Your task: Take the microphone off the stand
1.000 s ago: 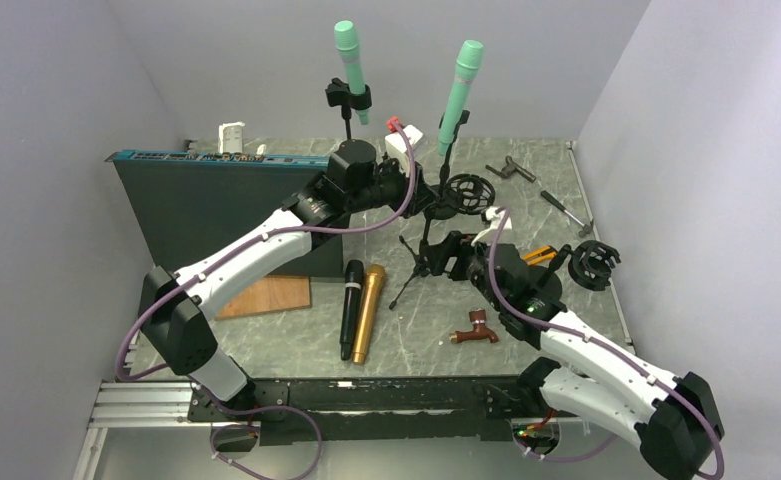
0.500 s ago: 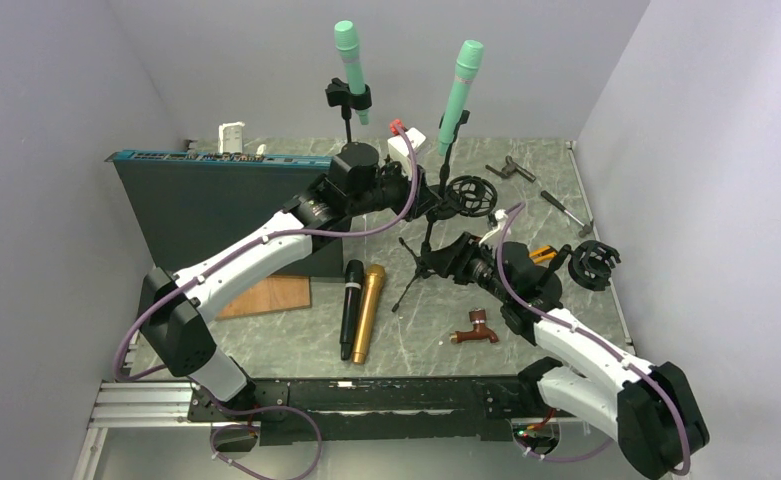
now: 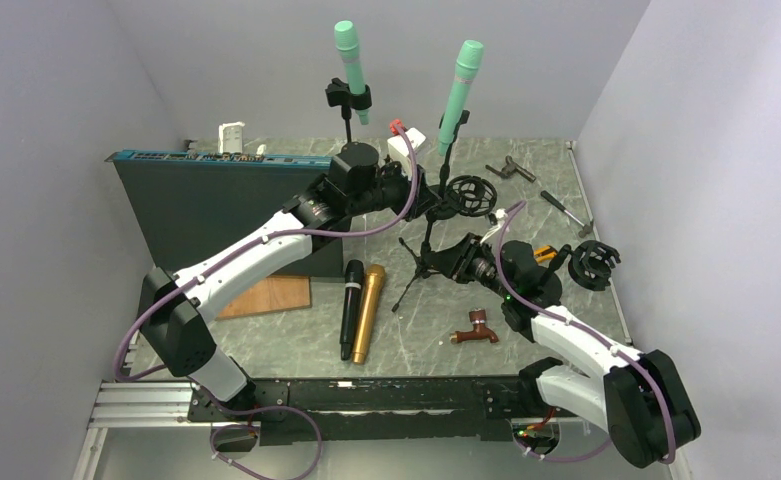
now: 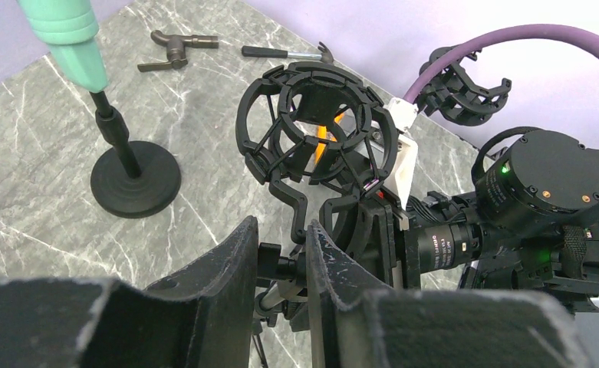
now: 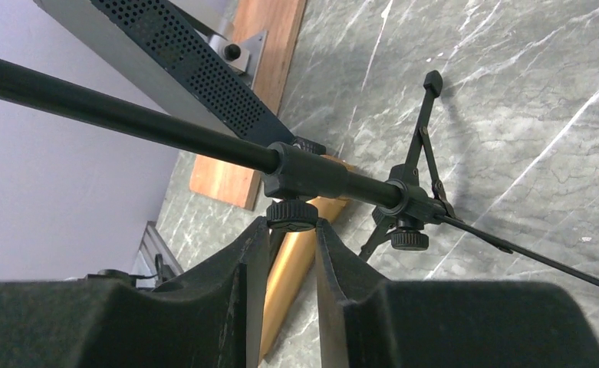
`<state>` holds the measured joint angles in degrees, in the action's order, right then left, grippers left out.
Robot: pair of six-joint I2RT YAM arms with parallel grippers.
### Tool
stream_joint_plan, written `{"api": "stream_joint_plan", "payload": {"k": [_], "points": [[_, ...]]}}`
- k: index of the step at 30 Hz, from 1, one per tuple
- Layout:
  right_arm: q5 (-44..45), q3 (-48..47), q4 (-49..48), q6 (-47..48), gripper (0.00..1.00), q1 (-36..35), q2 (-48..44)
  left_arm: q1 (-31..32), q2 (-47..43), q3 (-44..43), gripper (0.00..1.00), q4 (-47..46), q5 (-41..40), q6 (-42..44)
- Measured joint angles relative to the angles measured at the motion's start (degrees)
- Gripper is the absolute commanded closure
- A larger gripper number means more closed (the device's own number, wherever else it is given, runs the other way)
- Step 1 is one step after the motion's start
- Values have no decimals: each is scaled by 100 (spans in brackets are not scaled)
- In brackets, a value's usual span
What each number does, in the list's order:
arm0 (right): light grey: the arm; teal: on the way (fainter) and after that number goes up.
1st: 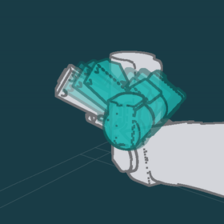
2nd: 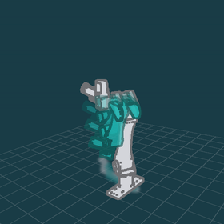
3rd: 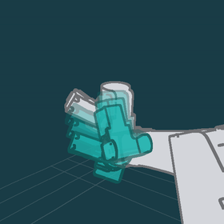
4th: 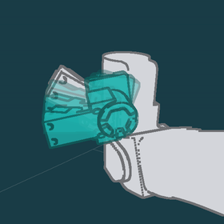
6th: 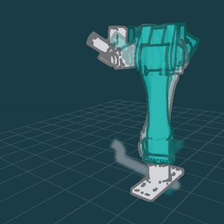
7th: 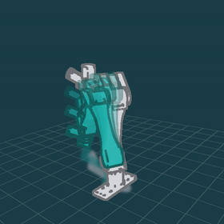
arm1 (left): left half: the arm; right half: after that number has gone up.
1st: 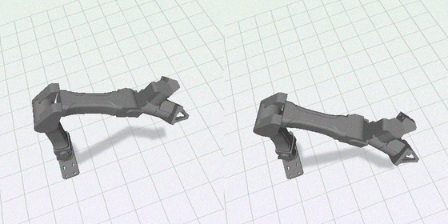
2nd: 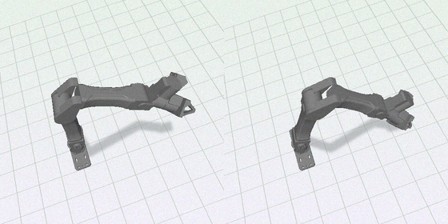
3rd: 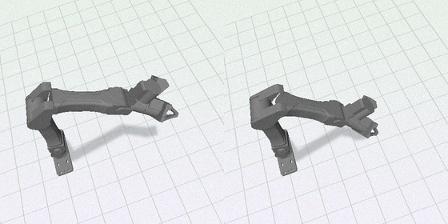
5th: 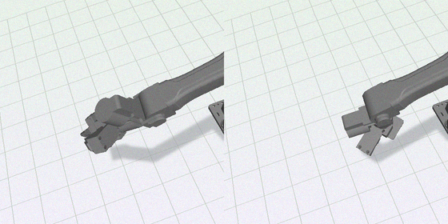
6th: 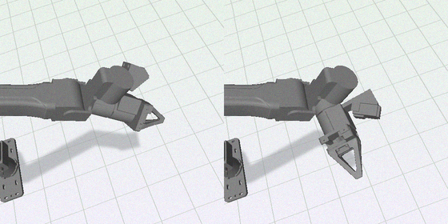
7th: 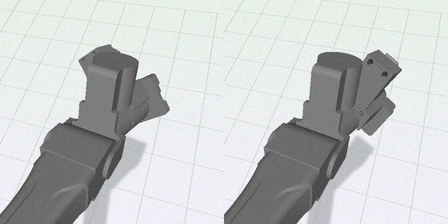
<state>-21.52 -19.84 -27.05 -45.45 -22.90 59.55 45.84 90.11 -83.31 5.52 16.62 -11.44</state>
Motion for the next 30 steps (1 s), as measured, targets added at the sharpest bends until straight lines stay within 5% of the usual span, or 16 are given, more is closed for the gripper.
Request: {"api": "stream_joint_plan", "payload": {"k": [5, 8, 12, 22, 30], "points": [[-4, -33, 31, 199, 84, 0, 22, 0, 0, 0, 88, 2, -4, 2], [2, -131, 136, 350, 99, -4, 79, -15, 0, 0, 88, 7, -39, 4], [391, -387, 601, 697, 100, -240, 66, -31, 0, 0, 88, 22, -118, 11], [3803, -1401, 2402, 1825, 100, -2153, 70, -131, -74, 2, 89, 111, -173, 17], [5860, -1906, 2841, 3049, 100, -3012, 420, -179, -245, 0, 89, 96, -103, 61]]}}
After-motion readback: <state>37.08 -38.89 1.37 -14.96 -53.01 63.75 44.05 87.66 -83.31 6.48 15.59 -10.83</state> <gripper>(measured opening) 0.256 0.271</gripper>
